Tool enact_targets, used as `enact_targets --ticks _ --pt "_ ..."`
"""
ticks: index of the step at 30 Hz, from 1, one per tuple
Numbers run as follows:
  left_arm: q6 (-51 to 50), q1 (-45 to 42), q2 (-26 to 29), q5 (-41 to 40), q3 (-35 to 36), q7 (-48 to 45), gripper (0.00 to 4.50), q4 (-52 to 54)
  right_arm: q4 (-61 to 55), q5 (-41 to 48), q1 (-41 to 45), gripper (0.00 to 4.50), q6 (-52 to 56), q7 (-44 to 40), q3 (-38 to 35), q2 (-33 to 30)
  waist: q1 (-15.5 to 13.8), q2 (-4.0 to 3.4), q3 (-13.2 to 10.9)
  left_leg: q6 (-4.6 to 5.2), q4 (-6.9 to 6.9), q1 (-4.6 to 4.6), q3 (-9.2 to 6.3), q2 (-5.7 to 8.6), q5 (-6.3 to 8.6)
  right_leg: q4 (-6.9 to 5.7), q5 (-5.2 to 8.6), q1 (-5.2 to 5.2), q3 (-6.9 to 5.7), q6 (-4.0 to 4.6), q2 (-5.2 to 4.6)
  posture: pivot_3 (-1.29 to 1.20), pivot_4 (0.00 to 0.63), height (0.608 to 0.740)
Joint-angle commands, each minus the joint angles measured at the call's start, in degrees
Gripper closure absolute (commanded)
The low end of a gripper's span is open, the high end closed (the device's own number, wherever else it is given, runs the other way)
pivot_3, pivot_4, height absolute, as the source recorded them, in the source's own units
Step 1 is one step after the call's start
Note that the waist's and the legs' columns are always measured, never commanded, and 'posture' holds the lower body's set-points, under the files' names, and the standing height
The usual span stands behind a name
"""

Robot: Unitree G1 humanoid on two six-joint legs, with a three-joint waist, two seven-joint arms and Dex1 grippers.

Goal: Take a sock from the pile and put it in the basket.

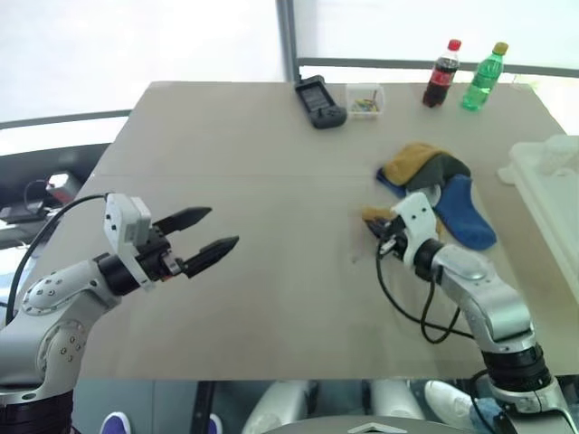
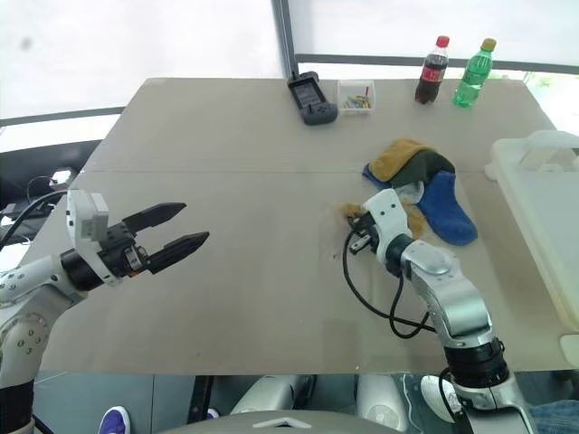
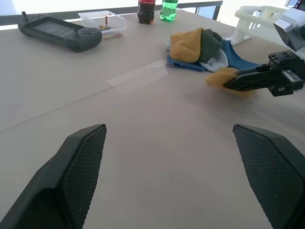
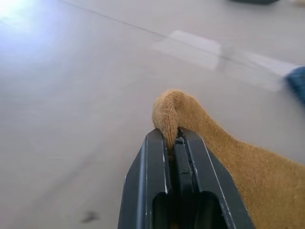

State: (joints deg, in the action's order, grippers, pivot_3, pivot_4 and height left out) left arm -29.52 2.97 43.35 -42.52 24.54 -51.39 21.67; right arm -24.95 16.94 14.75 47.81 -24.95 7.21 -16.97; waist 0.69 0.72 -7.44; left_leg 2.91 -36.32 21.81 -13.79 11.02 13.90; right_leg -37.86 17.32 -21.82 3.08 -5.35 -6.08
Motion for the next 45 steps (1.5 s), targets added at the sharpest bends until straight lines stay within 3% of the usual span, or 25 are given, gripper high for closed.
enact_targets --ticks 1,9,12,18,21,24,30,34,38,40,41,44,45 --pt "0.6 -0.8 0.3 -0.7 0.6 -0.6 0.0 0.1 -2.8 3.8 2.5 4.48 7.5 1.2 0.6 2.4 0.0 -0.01 0.0 0.0 0.0 0.0 0.0 0.0 0.0 0.0 -0.01 0.0 0.0 0.01 0.0 0.0 0.15 0.74" --pt "0.3 -0.4 1.1 -0.6 1.4 -1.6 0.0 -0.3 4.4 3.6 8.0 4.48 14.0 5.5 3.7 9.9 0.1 -0.03 0.0 -0.02 0.02 0.01 0.06 -0.01 0.01 0.01 -0.02 -0.07 0.04 0.03 0.03 0.0 0.15 0.74" --pt "0.0 0.8 1.2 -0.7 2.4 -1.3 0.0 0.8 3.9 6.0 7.9 4.48 20.0 7.1 1.5 13.1 0.1 -0.04 0.0 -0.02 0.02 0.02 0.07 -0.01 0.01 0.01 -0.03 -0.09 -0.04 0.04 0.01 0.0 0.15 0.74" --pt "-0.8 2.1 1.3 -1.5 2.8 -0.6 0.0 2.3 -3.4 9.9 5.1 4.48 27.9 7.7 -3.3 12.7 0.0 -0.05 0.0 -0.03 0.04 0.04 0.09 -0.05 0.02 0.0 -0.03 -0.15 -0.04 0.06 0.02 0.0 0.15 0.74" --pt "-0.9 1.3 1.4 -0.9 0.7 -1.4 0.0 1.8 -2.7 9.6 5.3 4.48 25.0 6.8 -0.6 12.1 0.1 -0.06 0.0 -0.04 0.04 0.02 0.12 -0.05 0.03 -0.01 -0.04 -0.14 -0.02 0.07 0.02 0.0 0.15 0.74" --pt "-2.2 -0.7 1.6 -0.9 -1.5 -1.6 0.0 0.6 -1.0 8.8 5.6 3.44 21.6 6.4 1.8 11.9 0.2 -0.06 0.0 -0.05 0.04 0.0 0.19 -0.1 0.03 -0.04 -0.05 -0.16 0.02 0.08 0.04 0.0 0.15 0.74" --pt "-7.7 -5.1 0.2 -2.1 -6.2 2.3 0.0 1.3 -7.4 10.6 4.8 0.53 17.7 3.0 2.1 6.3 0.1 -0.05 0.0 -0.05 0.03 0.04 0.21 -0.08 0.04 -0.01 -0.06 -0.18 0.03 0.08 0.03 0.0 0.15 0.74" --pt "-17.3 -8.8 -1.2 -9.0 -9.6 5.7 0.0 3.6 -12.1 13.5 3.7 0.53 15.9 -1.6 -0.3 -0.1 0.1 -0.02 0.0 -0.03 0.03 0.05 0.21 -0.09 0.06 0.0 -0.06 -0.19 -0.02 0.07 0.01 0.0 0.15 0.74" --pt "-15.7 -11.4 -4.4 -5.3 -14.9 8.0 0.0 2.9 -14.3 13.9 1.9 0.53 11.3 -3.7 -3.3 -4.8 0.2 0.0 0.0 -0.03 0.03 0.06 0.24 -0.13 0.06 -0.01 -0.06 -0.21 -0.01 0.07 0.0 0.0 0.15 0.74" --pt "-15.9 -13.3 -7.4 -3.7 -17.2 10.8 0.5 1.0 -12.5 10.1 0.7 0.46 7.1 -4.3 -3.7 -9.4 0.0 0.0 0.0 -0.03 0.03 0.06 0.34 -0.16 0.06 -0.04 -0.06 -0.23 0.06 0.07 0.01 0.0 0.15 0.74" --pt "-15.4 -13.7 -8.4 -3.2 -18.1 10.9 0.68 0.7 -11.2 7.9 0.1 1.01 4.3 -4.5 -3.2 -11.3 -0.1 0.02 0.0 -0.03 0.02 0.07 0.36 -0.15 0.06 -0.04 -0.06 -0.24 0.06 0.06 0.0 0.0 0.15 0.74" --pt "-14.6 -14.4 -10.8 1.0 -22.1 13.3 2.11 0.0 -6.3 5.3 -1.4 2.27 -1.9 -6.8 -3.2 -15.5 -0.1 0.08 0.0 -0.02 -0.02 0.08 0.44 -0.13 0.06 -0.03 -0.07 -0.24 0.1 0.05 -0.02 0.0 0.15 0.74" --pt "-14.1 -14.4 -11.3 2.1 -22.9 13.7 2.56 -0.2 -5.1 4.2 -1.6 2.34 -3.7 -7.2 -2.8 -16.3 0.0 0.08 0.0 -0.01 -0.02 0.07 0.46 -0.14 0.07 -0.03 -0.07 -0.24 0.12 0.05 -0.02 0.0 0.15 0.74"
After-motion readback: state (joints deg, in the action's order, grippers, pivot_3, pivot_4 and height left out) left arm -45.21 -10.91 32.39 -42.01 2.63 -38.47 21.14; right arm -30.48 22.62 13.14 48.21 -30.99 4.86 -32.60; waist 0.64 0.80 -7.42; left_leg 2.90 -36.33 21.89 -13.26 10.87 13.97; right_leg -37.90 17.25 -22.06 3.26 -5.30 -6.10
